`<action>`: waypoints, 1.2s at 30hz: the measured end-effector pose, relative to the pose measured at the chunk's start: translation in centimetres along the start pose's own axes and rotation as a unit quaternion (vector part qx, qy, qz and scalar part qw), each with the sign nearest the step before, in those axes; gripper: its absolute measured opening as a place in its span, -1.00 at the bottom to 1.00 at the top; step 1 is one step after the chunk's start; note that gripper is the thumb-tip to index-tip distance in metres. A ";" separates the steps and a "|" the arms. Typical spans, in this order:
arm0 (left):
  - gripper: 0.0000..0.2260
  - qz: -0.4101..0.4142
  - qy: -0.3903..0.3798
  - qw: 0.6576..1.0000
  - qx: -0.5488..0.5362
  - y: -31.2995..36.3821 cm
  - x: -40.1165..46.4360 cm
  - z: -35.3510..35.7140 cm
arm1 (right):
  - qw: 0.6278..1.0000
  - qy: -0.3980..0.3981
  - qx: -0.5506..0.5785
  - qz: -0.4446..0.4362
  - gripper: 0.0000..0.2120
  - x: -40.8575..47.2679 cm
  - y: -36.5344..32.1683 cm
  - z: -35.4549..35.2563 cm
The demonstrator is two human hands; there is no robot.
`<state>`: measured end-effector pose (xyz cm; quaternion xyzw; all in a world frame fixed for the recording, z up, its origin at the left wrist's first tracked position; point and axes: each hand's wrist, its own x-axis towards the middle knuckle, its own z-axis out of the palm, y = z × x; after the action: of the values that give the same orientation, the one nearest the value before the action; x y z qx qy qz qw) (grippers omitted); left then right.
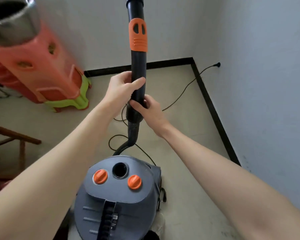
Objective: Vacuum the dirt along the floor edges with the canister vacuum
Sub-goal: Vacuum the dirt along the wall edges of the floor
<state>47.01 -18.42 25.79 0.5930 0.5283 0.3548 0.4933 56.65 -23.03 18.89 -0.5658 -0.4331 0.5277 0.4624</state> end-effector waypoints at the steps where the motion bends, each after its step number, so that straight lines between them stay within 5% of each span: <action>1: -0.92 0.004 0.018 1.000 -0.002 0.6 -0.1 -1.5 | 1.000 -0.011 0.011 -0.007 -0.79 0.3 -1.0 1.2; 13: -0.86 0.066 0.169 0.983 -0.004 8.5 -11.6 -13.0 | 0.977 -0.163 0.127 -0.043 -0.71 -8.1 -10.8 11.8; 21: -0.88 0.118 0.182 0.976 -0.017 14.3 -24.0 -13.1 | 0.968 -0.194 0.142 -0.067 -0.85 -20.8 -16.0 11.0; 31: -0.86 0.097 0.038 0.995 -0.012 15.2 -32.2 -8.0 | 0.980 -0.089 0.163 -0.066 -0.88 -32.6 -15.3 5.4; 36: -0.88 0.104 -0.067 0.992 0.030 13.1 -35.3 -5.8 | 0.985 -0.002 0.163 -0.058 -0.74 -37.2 -13.9 1.7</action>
<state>38.49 -51.05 43.42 0.6819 0.4398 0.3475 0.4699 52.41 -56.54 39.83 -0.4560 -0.3745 0.5642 0.5776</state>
